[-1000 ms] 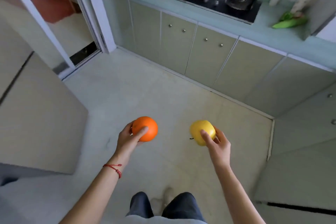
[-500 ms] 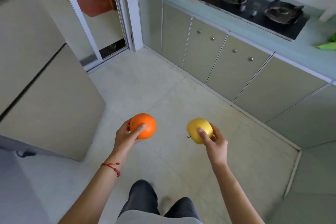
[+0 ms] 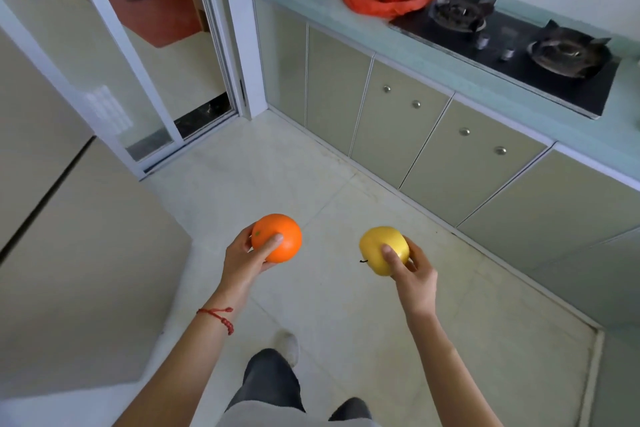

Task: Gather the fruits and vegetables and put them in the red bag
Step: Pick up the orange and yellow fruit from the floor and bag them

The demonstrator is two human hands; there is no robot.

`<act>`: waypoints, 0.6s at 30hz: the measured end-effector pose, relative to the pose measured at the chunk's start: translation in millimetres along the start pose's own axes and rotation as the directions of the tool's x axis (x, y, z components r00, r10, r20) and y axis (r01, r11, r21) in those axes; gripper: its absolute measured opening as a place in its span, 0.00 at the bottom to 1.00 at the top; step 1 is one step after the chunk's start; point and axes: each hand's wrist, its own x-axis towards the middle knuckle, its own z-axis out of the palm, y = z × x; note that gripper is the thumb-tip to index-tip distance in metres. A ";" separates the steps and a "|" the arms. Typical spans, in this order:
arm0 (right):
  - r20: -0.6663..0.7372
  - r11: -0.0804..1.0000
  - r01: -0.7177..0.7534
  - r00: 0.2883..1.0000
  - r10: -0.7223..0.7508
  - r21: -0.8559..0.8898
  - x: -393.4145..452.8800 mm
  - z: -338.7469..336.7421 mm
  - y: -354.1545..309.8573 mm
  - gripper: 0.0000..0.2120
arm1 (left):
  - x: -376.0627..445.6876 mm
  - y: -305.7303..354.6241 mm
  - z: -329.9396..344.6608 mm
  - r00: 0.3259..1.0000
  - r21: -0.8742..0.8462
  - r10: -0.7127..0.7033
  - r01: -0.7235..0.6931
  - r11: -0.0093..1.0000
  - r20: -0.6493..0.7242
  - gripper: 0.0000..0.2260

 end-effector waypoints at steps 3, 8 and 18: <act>-0.010 1.000 0.006 1.000 -0.006 0.017 33.8 31.7 -21.5 0.31 | 48.6 24.7 -0.9 1.000 0.015 0.011 -0.011 1.000 0.012 0.25; 0.009 1.000 -0.006 1.000 0.006 0.020 84.1 72.5 -43.5 0.26 | 118.2 53.1 1.9 0.999 0.037 -0.008 0.009 0.999 -0.034 0.19; 0.040 1.000 0.009 0.999 -0.009 0.004 239.6 138.5 -92.8 0.25 | 270.1 95.2 36.2 0.996 0.027 -0.005 0.007 1.000 -0.086 0.25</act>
